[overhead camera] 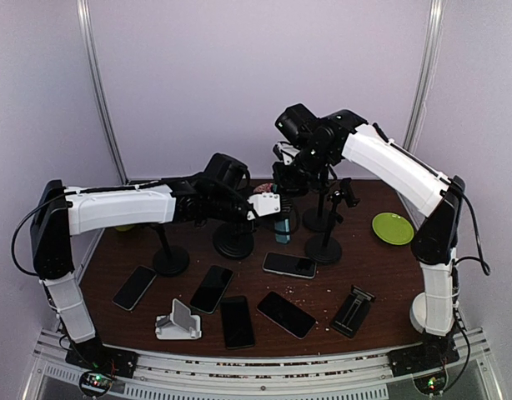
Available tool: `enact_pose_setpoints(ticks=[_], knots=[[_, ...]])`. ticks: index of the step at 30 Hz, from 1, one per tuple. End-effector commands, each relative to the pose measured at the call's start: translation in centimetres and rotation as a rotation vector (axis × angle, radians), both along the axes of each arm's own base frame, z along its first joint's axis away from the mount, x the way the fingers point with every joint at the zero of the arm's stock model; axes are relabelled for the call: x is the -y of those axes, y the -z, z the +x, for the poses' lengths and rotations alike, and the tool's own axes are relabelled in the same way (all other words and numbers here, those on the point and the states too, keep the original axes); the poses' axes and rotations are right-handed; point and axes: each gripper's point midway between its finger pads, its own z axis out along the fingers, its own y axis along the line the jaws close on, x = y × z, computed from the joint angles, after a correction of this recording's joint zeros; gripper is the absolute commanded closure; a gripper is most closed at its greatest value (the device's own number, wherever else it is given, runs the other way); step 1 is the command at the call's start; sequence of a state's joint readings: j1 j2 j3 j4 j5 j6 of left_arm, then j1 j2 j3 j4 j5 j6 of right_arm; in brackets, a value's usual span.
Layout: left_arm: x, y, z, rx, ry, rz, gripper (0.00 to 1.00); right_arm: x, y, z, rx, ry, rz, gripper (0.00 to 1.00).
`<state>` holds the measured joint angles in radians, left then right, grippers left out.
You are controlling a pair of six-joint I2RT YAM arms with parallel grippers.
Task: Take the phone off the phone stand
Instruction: Hold the phone stand, then remove the phone from the phone stand.
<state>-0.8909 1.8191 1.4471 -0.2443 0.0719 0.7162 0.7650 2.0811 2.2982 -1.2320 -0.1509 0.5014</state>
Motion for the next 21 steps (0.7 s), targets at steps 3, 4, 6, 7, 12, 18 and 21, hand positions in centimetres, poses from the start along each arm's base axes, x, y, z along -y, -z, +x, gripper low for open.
enact_pose_setpoints(ticks=[3, 4, 6, 7, 12, 18, 21], knots=[[1.7, -0.1, -0.9, -0.014, 0.074, -0.053, 0.99, -2.5, -8.7, -1.0, 0.123, -0.063, 0.262, 1.00], [1.7, -0.2, -1.0, -0.018, 0.077, -0.057, 1.00, -2.4, -8.8, -1.0, 0.125, -0.061, 0.260, 1.00], [1.9, -0.2, -1.3, -0.031, 0.093, -0.064, 1.00, -2.2, -8.8, -0.9, 0.131, -0.057, 0.255, 1.00], [2.0, -0.3, -1.5, -0.037, 0.102, -0.067, 1.00, -2.2, -8.9, -0.9, 0.134, -0.056, 0.252, 1.00], [2.3, -0.5, -2.5, -0.078, 0.148, -0.075, 1.00, -2.0, -8.8, -0.8, 0.144, -0.052, 0.240, 1.00], [2.4, -0.1, -3.2, -0.109, 0.179, -0.068, 1.00, -1.7, -9.1, -0.5, 0.157, -0.043, 0.229, 1.00], [2.4, 0.2, -3.3, -0.121, 0.181, -0.062, 1.00, -1.7, -9.1, -0.4, 0.163, -0.041, 0.222, 1.00]])
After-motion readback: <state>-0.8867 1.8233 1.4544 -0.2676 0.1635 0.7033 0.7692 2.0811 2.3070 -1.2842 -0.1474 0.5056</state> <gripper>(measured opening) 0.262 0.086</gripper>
